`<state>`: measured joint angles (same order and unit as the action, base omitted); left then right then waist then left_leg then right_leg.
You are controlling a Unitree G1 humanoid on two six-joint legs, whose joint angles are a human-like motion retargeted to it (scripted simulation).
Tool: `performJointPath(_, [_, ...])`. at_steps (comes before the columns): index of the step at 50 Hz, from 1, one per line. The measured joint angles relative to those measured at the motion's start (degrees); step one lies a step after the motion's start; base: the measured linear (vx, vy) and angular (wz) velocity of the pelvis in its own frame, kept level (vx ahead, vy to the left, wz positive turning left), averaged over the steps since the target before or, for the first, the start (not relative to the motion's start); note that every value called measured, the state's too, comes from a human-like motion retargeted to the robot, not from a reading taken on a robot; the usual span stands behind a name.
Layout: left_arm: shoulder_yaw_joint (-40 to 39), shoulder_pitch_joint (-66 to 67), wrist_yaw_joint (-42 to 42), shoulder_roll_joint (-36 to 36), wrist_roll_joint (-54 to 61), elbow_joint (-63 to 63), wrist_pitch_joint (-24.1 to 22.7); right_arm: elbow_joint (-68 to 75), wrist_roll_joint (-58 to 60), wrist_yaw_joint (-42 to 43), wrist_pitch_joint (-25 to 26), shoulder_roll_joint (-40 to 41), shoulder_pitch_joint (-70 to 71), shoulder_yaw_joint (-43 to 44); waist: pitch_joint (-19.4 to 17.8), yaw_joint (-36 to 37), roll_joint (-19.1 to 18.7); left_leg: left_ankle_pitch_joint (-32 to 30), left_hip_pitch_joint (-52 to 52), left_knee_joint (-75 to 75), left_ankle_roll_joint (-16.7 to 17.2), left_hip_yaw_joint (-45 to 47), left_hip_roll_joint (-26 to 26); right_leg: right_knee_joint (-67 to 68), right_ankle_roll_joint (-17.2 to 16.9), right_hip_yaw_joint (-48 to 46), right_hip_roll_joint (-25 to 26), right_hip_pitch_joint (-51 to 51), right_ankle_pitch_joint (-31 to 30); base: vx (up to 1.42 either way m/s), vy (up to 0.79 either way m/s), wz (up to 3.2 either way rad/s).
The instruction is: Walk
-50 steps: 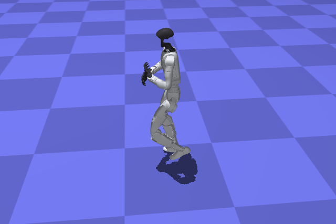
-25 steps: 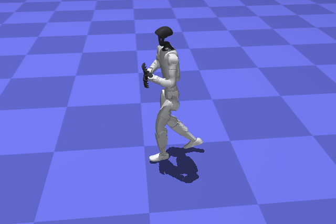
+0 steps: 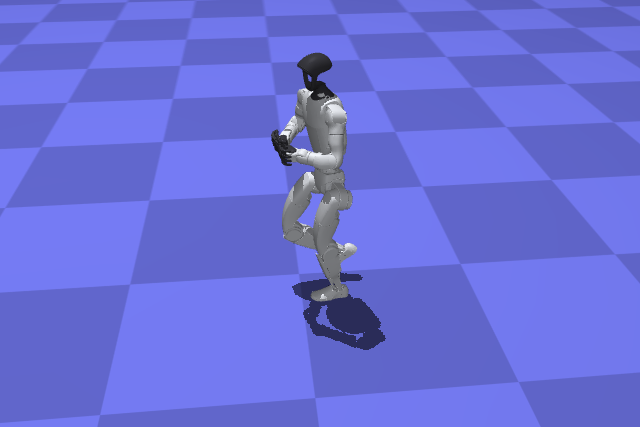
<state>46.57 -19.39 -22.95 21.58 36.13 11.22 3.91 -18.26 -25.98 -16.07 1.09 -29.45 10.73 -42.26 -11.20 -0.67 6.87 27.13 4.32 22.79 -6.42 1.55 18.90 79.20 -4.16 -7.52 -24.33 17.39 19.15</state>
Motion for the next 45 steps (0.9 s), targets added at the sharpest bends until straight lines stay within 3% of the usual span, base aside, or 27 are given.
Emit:
performJointPath(8, [0.03,-2.17,0.54,-0.16,-1.91,-0.99,-0.24,-1.14,-1.52,0.32,-0.01,-0.96,0.61,0.96,-0.83,-1.97,-3.08,2.69,-2.43,0.32,1.4,-4.58,-2.9,-8.07,1.17,0.48,6.63,9.42,3.47,0.16,0.01,0.44])
performJointPath(23, [-0.26,-1.31,4.54,-0.25,0.67,-2.67,-3.21,-0.7,-1.74,4.7,-1.53,-1.87,1.16,2.19,-1.27,-1.33,-6.04,7.55,-8.69,1.82,2.16,-9.43,-6.77,-35.83,-5.57,3.29,20.16,12.2,-5.0,0.17,-0.02,0.26])
performJointPath(27, [-0.54,-0.35,5.26,-0.56,1.64,-3.39,-3.84,-0.5,-1.45,6.3,-2.19,-1.74,1.13,2.55,-0.64,-0.49,-6.51,9.73,-9.54,4.41,2.55,-10.16,-7.39,-37.52,-4.64,2.25,21.03,10.24,-4.37,0.21,-0.09,0.17])
performJointPath(35, [-1.2,0.92,6.81,-1.44,2.4,-4.89,-4.93,0.06,-1.48,9.8,-3.48,-1.6,1.75,2.92,-0.35,0.94,-9.13,12.3,-11.15,11.04,5.3,-10.39,-11.01,-39.76,-0.73,-0.85,23.75,4.17,2.62,0.23,-0.12,0.16])
performJointPath(45, [-1.81,2.23,8.36,-1.93,1.33,-5.93,-6.03,0.75,-3.12,12.6,-4.52,-1.79,2.39,2.28,-0.81,2.05,-12.92,8.48,-9.69,23.9,11.8,-8.32,-17.3,-42.18,1.93,-3.47,28.83,-2.21,7.03,0.21,-0.11,0.13])
